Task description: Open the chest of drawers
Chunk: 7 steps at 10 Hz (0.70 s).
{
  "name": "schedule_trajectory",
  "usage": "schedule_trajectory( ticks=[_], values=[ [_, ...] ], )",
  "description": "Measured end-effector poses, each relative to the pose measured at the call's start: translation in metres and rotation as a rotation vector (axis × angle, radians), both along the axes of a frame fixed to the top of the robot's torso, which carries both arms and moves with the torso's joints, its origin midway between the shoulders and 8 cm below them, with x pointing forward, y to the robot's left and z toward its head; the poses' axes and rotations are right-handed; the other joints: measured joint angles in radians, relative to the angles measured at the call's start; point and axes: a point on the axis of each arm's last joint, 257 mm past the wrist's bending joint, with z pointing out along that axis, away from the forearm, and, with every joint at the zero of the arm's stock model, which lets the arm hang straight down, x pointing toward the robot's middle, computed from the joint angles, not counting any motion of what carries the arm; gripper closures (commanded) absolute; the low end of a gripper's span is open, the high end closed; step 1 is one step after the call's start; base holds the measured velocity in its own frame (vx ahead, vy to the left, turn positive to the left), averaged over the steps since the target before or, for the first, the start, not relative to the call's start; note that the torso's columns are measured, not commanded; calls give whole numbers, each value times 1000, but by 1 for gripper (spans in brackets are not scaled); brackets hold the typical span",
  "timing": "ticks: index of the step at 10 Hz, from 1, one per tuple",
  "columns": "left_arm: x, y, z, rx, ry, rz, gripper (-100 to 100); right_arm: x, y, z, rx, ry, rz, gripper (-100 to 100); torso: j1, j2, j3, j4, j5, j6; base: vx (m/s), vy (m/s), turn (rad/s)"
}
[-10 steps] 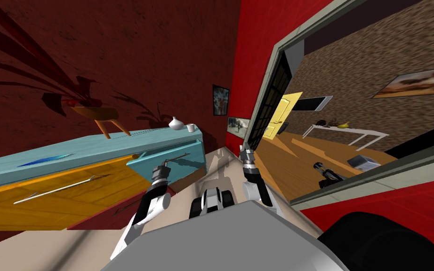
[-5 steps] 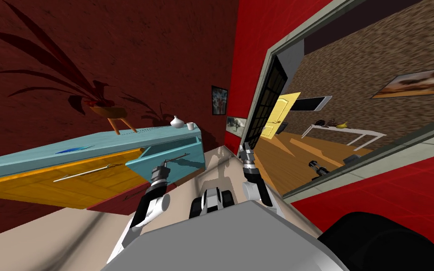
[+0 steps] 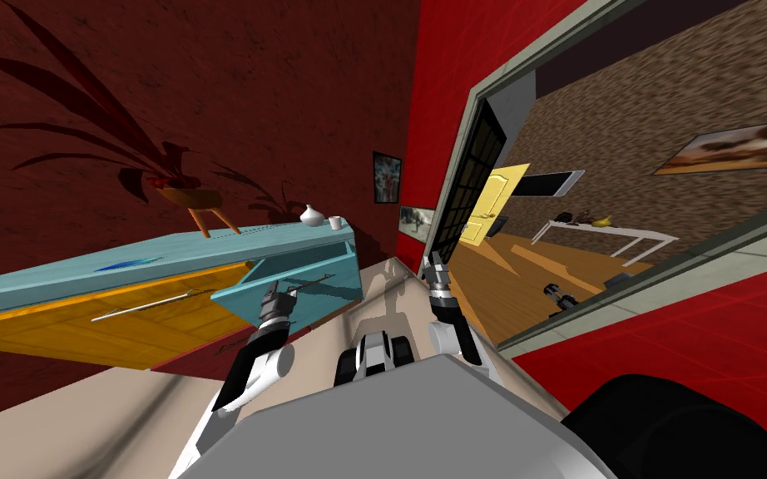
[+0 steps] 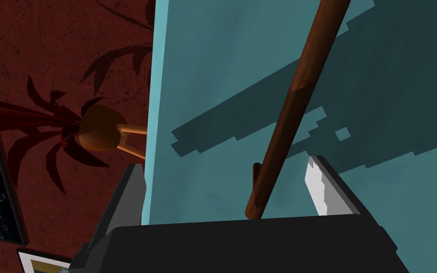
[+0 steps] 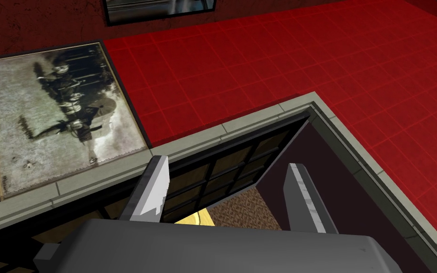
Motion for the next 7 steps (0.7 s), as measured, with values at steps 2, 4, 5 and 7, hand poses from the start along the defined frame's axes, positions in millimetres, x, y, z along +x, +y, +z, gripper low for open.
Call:
schedule_trajectory(
  ticks=[2,4,5,7],
  values=[
    [-3,1,12,2,-1,1,-100,0,0,0,0,0,0,0,0,2,1,0,0,0,12,-9,-5],
    [-7,4,22,2,0,1,-100,0,0,0,0,0,0,0,0,1,0,0,0,0,9,-9,-6],
    [-9,4,28,2,1,2,-100,0,0,0,0,0,0,0,0,0,0,0,0,0,0,0,0],
    [-9,4,27,2,5,2,0,0,0,0,0,0,0,0,0,1,1,0,0,0,0,0,0]
  ],
)
